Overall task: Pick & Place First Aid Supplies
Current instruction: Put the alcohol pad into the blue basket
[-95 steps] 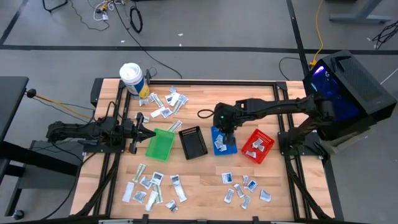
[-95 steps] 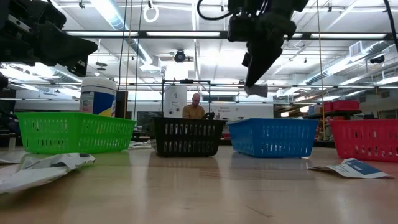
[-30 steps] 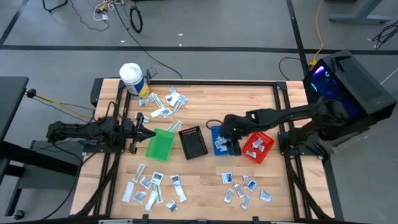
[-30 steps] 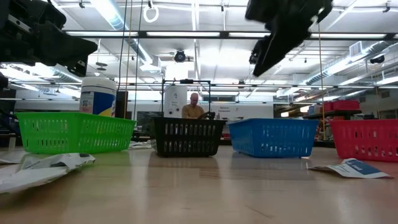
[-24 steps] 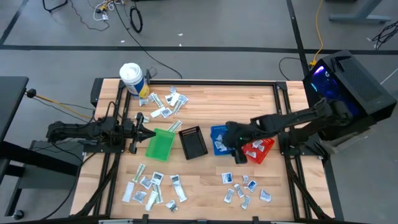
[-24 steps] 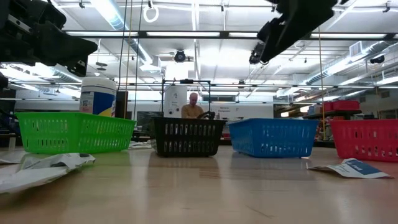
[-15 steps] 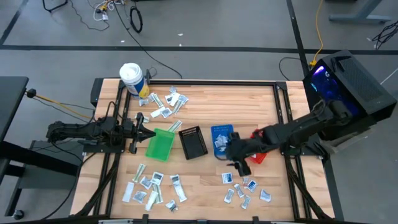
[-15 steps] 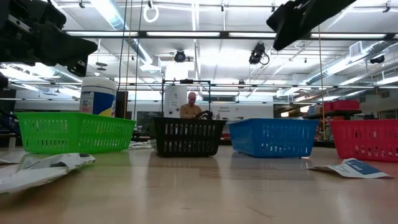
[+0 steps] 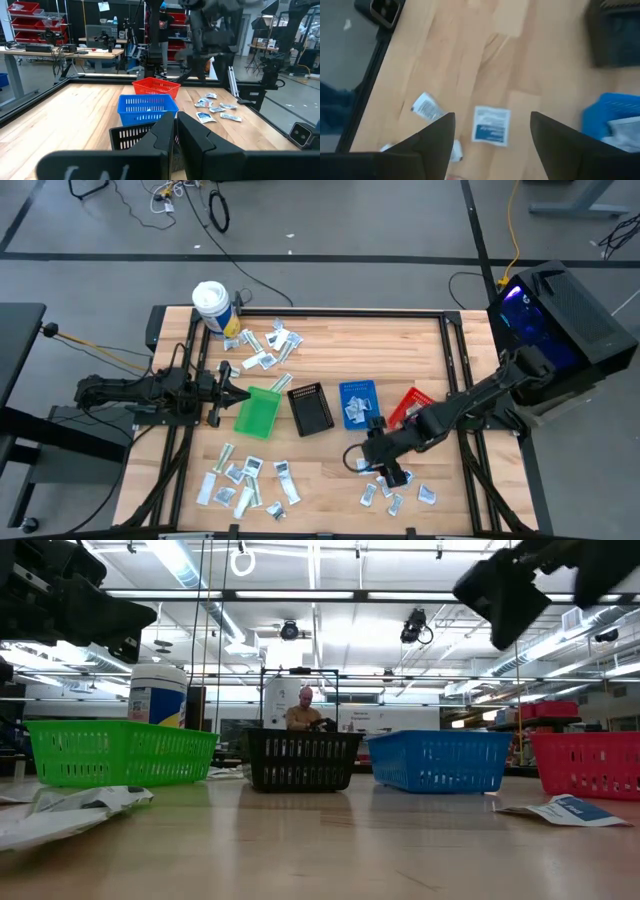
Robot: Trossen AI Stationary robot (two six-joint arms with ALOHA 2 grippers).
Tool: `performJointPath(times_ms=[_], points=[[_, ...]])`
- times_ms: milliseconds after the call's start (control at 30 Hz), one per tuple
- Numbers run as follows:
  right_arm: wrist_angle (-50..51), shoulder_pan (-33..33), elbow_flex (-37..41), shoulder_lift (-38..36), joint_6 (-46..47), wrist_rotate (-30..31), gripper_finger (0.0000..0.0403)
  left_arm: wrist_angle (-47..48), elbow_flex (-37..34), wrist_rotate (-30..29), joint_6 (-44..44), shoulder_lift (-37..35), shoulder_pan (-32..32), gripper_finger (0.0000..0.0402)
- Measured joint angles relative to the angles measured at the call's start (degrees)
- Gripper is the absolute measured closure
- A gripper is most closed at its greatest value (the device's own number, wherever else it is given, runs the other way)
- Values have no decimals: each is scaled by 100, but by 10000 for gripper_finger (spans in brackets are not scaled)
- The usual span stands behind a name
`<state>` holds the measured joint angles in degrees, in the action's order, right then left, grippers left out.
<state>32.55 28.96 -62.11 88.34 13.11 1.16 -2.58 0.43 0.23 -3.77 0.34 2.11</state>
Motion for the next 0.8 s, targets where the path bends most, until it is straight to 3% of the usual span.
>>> performJointPath(times_ms=[500,800], points=[[-633,159,0,1154,-9,-223,142,8,0,0,0,0,0,369],[-757,152,0,1516,88,131,142,12,0,0,0,0,0,369]])
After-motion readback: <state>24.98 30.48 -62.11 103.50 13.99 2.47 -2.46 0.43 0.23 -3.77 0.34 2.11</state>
